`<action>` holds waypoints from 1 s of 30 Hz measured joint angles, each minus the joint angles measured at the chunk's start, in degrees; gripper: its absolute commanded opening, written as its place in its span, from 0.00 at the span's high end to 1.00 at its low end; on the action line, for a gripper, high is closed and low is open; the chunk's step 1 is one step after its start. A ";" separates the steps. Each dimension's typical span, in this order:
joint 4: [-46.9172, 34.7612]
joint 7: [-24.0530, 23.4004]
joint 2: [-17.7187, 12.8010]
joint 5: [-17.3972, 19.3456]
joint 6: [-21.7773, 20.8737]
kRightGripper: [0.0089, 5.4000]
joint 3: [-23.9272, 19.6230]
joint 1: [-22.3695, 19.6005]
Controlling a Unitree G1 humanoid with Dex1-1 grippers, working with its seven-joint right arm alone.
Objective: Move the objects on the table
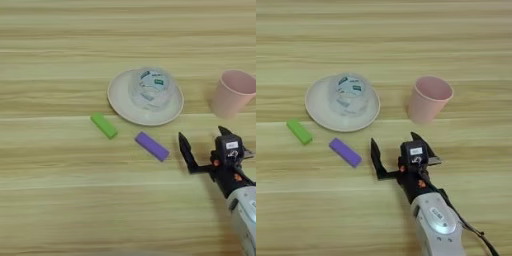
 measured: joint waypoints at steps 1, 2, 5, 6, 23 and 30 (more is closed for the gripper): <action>1.39 -1.41 0.25 -0.77 -0.58 0.01 -0.51 -0.42; 2.92 -3.13 0.43 -1.45 -0.78 0.01 -1.37 -1.11; 3.96 -4.97 0.86 -1.93 -1.49 0.01 -2.04 -1.71; 4.32 -5.80 1.02 -2.13 -1.96 0.01 -2.45 -2.51; 21.54 -8.99 -0.72 -2.14 -4.29 0.01 -5.85 -14.00; 27.27 -9.15 -2.70 -2.15 -5.82 0.01 -7.09 -18.33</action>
